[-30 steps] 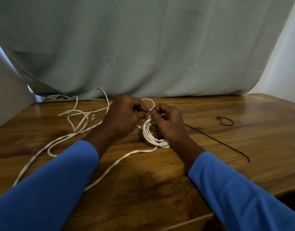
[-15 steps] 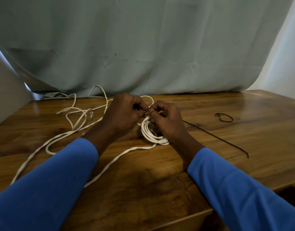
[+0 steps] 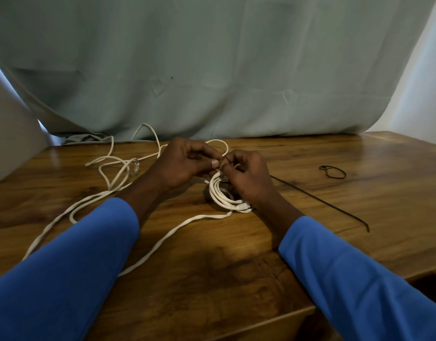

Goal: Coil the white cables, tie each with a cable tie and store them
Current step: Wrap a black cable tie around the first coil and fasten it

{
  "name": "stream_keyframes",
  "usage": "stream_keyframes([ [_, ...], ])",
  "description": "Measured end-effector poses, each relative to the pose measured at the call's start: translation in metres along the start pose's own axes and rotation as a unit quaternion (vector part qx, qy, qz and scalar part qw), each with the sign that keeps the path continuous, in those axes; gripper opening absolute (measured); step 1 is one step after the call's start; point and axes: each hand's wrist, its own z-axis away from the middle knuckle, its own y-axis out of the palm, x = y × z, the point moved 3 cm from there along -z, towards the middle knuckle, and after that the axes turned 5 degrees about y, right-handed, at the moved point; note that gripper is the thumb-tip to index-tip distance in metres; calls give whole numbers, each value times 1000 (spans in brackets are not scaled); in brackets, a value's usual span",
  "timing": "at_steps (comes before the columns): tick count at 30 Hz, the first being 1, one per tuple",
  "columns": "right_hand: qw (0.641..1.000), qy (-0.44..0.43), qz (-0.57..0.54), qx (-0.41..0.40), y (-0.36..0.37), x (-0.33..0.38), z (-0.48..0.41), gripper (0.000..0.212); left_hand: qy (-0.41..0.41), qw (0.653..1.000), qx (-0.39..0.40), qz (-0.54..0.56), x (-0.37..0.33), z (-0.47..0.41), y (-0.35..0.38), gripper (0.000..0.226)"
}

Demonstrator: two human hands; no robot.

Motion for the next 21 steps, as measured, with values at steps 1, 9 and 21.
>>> stream_keyframes([
  [1,1000,-2,-1,-1,0,0,0,12,-17,999,-10,34,1,1,1,20],
  [9,1000,8,-18,12,-1,-1,0,9,-43,995,-18,90,6,3,4,20],
  [21,999,15,-42,25,-1,0,0,12,-43,996,-22,73,7,3,3,22],
])
